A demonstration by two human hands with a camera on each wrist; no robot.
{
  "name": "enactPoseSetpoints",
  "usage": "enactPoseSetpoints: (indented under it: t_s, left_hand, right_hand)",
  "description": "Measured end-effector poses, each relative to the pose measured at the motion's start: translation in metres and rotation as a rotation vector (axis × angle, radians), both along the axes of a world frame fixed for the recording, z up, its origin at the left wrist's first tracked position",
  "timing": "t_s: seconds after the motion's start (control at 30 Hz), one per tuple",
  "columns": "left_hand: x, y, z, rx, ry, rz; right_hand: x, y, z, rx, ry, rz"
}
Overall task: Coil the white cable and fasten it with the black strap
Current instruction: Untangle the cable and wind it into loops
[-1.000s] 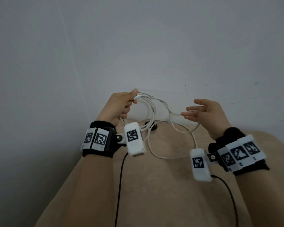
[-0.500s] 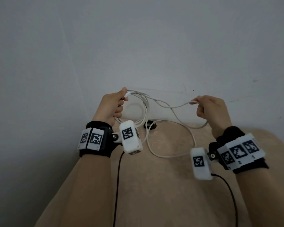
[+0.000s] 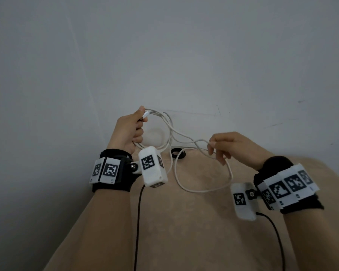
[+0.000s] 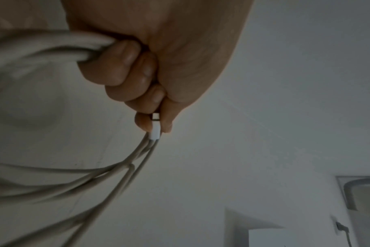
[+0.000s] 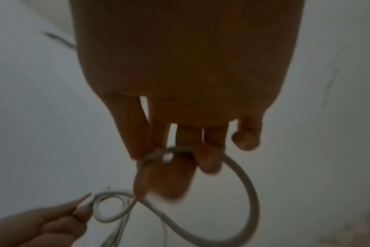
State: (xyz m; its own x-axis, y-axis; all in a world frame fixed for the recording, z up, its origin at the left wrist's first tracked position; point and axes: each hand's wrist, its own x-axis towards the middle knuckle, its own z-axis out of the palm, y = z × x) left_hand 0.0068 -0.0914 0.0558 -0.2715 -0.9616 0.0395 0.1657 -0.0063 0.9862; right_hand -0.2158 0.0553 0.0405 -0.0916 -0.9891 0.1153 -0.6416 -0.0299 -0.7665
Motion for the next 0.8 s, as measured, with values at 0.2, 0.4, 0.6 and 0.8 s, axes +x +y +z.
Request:
enactPoseSetpoints:
  t_s: [0.2, 0.4, 0.6, 0.8]
  left_hand:
    - [-0.005, 0.007, 0.006, -0.042, -0.029, -0.07]
    - [0.001, 0.008, 0.015, -0.058, -0.053, -0.166]
    - [-0.007, 0.001, -0.005, 0.051, -0.279, -0.206]
    - [-0.013, 0.001, -0.014, 0.202, -0.244, -0.355]
  right_hand:
    - [0.006, 0.0, -0.005, 0.296, 0.237, -0.092]
    - [-0.002, -0.013, -0.019, -0.024, 0.233, -0.346]
    - [-0.005, -0.018, -0.014, -0.531, -0.181, -0.333]
    - [0.014, -0.008, 0.012, -0.679, -1.026, -0.061]
